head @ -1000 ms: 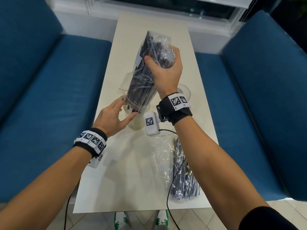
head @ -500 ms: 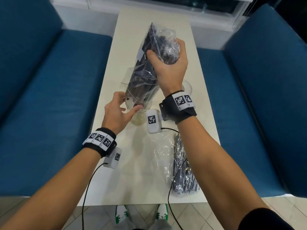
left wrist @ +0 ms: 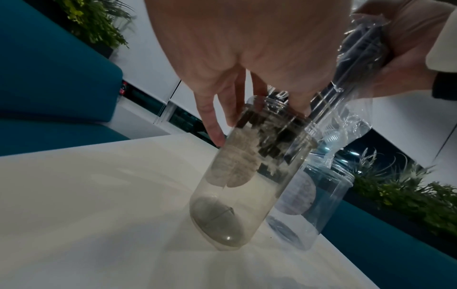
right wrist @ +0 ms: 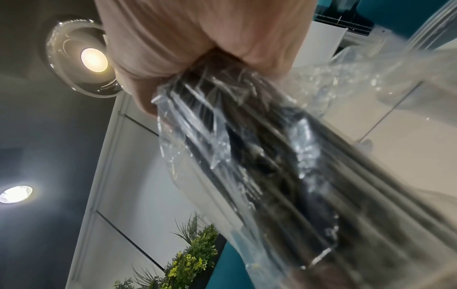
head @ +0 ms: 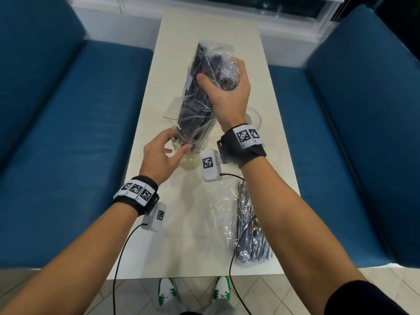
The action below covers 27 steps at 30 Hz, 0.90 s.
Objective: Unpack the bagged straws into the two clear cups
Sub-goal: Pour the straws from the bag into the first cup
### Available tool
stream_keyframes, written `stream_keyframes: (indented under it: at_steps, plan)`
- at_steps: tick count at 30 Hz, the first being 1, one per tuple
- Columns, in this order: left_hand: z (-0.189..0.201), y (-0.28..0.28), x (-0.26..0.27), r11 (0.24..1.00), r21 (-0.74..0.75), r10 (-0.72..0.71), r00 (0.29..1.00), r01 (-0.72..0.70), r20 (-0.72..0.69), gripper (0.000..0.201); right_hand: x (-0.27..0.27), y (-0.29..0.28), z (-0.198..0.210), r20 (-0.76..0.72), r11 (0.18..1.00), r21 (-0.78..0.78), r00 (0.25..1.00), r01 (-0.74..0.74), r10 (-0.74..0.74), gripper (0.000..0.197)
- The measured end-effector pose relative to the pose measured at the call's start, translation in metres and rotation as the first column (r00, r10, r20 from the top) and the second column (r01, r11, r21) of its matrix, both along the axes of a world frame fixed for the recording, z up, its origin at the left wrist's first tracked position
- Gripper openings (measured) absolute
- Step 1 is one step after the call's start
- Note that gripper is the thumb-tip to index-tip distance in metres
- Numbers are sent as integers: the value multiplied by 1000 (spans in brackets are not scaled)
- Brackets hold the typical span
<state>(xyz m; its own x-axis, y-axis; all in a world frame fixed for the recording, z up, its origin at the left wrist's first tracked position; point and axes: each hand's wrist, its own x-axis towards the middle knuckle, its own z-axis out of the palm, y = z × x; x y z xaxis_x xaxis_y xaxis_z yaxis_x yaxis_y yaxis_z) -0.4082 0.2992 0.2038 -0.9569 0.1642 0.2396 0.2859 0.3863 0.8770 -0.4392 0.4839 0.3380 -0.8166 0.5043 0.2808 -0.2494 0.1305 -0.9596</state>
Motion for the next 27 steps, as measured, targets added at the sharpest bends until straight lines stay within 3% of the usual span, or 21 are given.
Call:
stream_keyframes:
  at_steps: [5,12,17,20,22,25,27]
  plan:
    - [0,0,0,988,150,5,991,-25,131,62,-2,-2,-8,58,999,45,998,-26,23,53]
    - [-3,9,-4,991,-33,-127,986,131,107,73,11,-16,-37,81,997,47,995,-60,56,57]
    - [-5,19,0,988,90,-135,978,122,161,92,23,-25,-51,137,998,-11,988,-66,67,65]
    - [-5,22,0,994,103,-58,982,39,182,87,27,-26,-53,354,955,239,931,-177,84,80]
    - [-5,21,-2,995,97,-39,979,20,199,85,28,-18,-48,442,854,463,897,-235,7,90]
    - [-5,19,-5,996,89,-33,976,14,217,79,24,-4,-25,335,817,506,936,-275,108,96]
    - [-7,18,-7,997,71,-35,978,21,207,77,18,2,-17,271,721,600,936,-347,225,90]
